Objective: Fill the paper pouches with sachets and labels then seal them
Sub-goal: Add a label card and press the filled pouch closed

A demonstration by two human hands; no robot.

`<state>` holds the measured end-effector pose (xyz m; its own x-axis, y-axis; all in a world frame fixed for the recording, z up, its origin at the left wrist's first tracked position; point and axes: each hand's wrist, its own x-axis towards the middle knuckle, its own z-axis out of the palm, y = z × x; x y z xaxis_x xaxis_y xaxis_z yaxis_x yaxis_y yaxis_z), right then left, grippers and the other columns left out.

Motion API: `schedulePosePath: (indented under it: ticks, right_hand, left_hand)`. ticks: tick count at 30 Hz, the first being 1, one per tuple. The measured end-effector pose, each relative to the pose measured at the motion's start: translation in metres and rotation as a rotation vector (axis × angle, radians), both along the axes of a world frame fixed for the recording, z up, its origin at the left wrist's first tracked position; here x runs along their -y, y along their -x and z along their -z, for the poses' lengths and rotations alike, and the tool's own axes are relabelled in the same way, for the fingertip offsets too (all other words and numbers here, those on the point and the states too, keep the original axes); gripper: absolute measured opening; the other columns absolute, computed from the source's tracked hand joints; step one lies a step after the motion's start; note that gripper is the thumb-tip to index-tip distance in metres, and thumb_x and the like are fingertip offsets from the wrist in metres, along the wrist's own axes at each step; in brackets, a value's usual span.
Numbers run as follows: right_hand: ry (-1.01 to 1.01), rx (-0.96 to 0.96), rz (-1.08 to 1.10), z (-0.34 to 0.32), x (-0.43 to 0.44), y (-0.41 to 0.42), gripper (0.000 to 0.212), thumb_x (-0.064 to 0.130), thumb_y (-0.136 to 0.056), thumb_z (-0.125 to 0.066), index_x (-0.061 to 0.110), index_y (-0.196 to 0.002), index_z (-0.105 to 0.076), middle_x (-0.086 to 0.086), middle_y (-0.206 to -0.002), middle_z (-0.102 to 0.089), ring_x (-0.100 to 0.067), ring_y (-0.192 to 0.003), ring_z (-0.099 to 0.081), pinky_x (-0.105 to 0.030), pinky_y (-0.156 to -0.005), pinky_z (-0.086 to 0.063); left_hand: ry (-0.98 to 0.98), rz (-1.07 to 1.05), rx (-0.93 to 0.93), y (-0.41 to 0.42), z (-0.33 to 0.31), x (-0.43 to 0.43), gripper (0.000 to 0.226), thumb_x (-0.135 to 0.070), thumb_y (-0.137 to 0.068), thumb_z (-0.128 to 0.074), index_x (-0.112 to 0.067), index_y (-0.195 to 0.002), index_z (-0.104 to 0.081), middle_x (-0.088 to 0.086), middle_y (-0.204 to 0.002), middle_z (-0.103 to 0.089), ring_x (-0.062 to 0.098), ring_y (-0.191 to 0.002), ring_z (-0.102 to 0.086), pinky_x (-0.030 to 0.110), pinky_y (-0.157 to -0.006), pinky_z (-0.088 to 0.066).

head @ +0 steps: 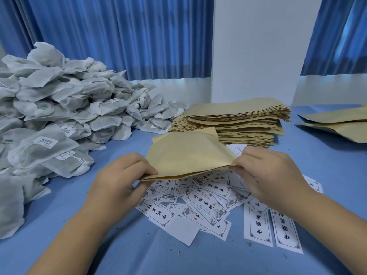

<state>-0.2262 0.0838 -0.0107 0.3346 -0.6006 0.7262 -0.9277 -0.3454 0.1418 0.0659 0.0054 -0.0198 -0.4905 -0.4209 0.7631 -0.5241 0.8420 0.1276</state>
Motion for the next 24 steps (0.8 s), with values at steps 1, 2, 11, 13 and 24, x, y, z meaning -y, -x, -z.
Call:
schedulePosePath:
  ticks: [1, 2, 11, 13, 24]
  right_hand:
    - [-0.005, -0.002, -0.006, -0.001, 0.0, 0.001, 0.011, 0.002, -0.07, -0.081, 0.007, -0.073, -0.072, -0.003, -0.064, -0.06, -0.026, -0.052, -0.057, -0.032, -0.04, -0.046]
    - [0.0, -0.014, -0.02, -0.001, -0.001, 0.001, 0.005, 0.006, -0.075, -0.077, 0.009, -0.074, -0.072, -0.002, -0.065, -0.061, -0.025, -0.054, -0.058, -0.029, -0.042, -0.045]
    - [0.121, -0.047, -0.122, -0.006, -0.003, 0.002, 0.01, 0.005, -0.076, -0.07, 0.009, -0.079, -0.078, -0.003, -0.065, -0.063, -0.025, -0.054, -0.058, -0.026, -0.042, -0.04]
    - [0.1, -0.028, -0.113, -0.003, -0.004, -0.001, 0.01, 0.002, -0.072, -0.072, 0.007, -0.079, -0.077, -0.003, -0.065, -0.062, -0.025, -0.056, -0.059, -0.025, -0.045, -0.041]
    - [0.044, -0.08, -0.077, -0.004, -0.004, -0.007, 0.012, 0.003, -0.071, -0.078, 0.009, -0.08, -0.073, -0.004, -0.074, -0.065, -0.028, -0.064, -0.059, -0.028, -0.055, -0.042]
  left_hand:
    - [0.026, -0.02, -0.004, 0.0, 0.0, 0.0, 0.022, -0.023, -0.083, -0.055, -0.01, -0.079, -0.073, -0.004, -0.078, -0.062, 0.02, -0.066, -0.06, 0.037, -0.051, -0.049]
    - [0.04, -0.048, -0.021, -0.001, -0.001, 0.001, 0.024, -0.024, -0.084, -0.056, -0.009, -0.077, -0.073, -0.002, -0.074, -0.062, 0.023, -0.063, -0.06, 0.037, -0.049, -0.048]
    - [0.1, -0.215, 0.038, -0.001, -0.003, 0.002, 0.012, -0.02, -0.08, -0.06, -0.011, -0.077, -0.068, -0.001, -0.073, -0.059, 0.025, -0.065, -0.056, 0.039, -0.056, -0.042]
    - [0.156, -0.239, 0.109, 0.004, -0.004, 0.001, 0.011, -0.012, -0.07, -0.064, -0.011, -0.079, -0.069, 0.0, -0.077, -0.061, 0.029, -0.069, -0.057, 0.04, -0.061, -0.04]
    - [0.147, -0.219, 0.133, 0.009, 0.001, -0.003, 0.004, -0.008, -0.066, -0.068, -0.011, -0.066, -0.067, -0.002, -0.062, -0.054, 0.02, -0.061, -0.045, 0.028, -0.061, -0.019]
